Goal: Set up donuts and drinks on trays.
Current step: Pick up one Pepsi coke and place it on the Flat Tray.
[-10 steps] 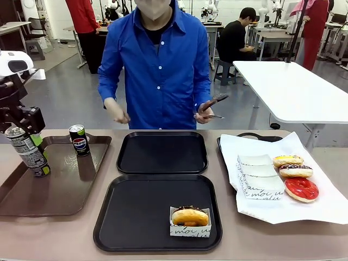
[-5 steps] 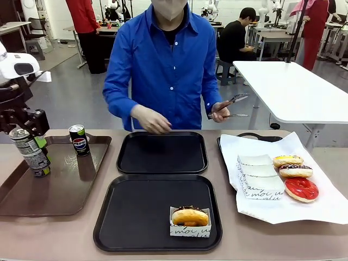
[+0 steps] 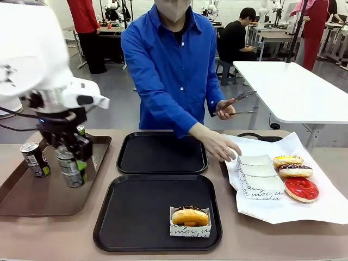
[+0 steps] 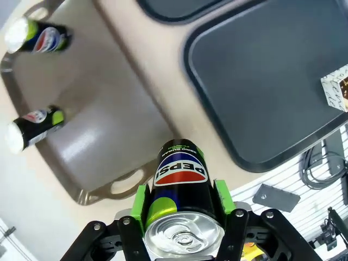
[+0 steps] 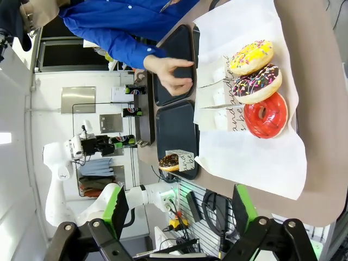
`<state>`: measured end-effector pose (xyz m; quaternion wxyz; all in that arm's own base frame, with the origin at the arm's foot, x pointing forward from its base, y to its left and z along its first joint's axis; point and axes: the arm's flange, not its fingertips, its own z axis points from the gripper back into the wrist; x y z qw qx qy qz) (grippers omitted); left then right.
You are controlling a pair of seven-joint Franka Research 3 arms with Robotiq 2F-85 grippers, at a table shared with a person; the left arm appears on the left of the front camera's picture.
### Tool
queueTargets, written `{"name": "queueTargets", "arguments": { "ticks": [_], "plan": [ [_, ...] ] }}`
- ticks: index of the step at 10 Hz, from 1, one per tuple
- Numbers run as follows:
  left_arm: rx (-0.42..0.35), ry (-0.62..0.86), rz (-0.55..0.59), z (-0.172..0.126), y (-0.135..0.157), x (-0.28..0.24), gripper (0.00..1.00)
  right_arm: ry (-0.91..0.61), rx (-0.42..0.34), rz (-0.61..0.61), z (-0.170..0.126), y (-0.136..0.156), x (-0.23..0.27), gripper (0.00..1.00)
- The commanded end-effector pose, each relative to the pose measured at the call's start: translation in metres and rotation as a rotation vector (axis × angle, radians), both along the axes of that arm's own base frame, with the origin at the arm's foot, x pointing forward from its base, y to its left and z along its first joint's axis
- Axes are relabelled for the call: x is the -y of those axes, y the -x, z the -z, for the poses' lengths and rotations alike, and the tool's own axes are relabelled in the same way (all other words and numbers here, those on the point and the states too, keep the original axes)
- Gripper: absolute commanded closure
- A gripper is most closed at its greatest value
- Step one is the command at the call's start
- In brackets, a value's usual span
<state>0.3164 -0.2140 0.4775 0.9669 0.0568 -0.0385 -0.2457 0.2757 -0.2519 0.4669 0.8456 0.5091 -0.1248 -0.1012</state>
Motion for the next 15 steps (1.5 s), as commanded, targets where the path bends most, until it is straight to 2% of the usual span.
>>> {"name": "queueTargets", "arguments": {
  "ticks": [1, 4, 8, 9, 10, 12, 13, 14, 15],
  "plan": [
    [0.017, -0.010, 0.038, 0.008, -0.011, 0.032, 0.42, -0.005, 0.000, -0.003, 0.000, 0.001, 0.001, 0.00],
    [0.009, -0.002, 0.152, 0.015, -0.014, 0.087, 0.42, -0.005, 0.000, -0.003, 0.000, 0.001, 0.001, 0.00],
    [-0.029, 0.054, 0.183, 0.028, -0.031, 0.125, 0.42, -0.005, 0.000, -0.003, 0.000, 0.001, 0.001, 0.00],
    [-0.063, 0.060, 0.183, 0.030, -0.036, 0.130, 0.42, -0.005, 0.000, -0.003, 0.000, 0.001, 0.001, 0.00],
    [-0.104, 0.008, 0.166, 0.017, -0.022, 0.116, 0.42, -0.005, 0.000, -0.003, 0.000, 0.001, 0.001, 0.00],
    [-0.097, 0.041, 0.258, -0.038, 0.029, 0.044, 0.42, -0.005, 0.000, -0.003, 0.000, 0.001, 0.001, 0.00],
    [-0.094, 0.055, 0.280, -0.049, 0.051, 0.014, 0.42, -0.005, 0.000, -0.003, 0.000, 0.001, 0.001, 0.00],
    [-0.056, 0.086, 0.299, -0.057, 0.079, -0.005, 0.42, -0.005, 0.000, -0.003, 0.000, 0.001, 0.001, 0.00],
    [-0.023, 0.085, 0.324, -0.063, 0.091, -0.010, 0.42, -0.005, 0.000, -0.003, 0.000, 0.001, 0.001, 0.00]
  ]
}}
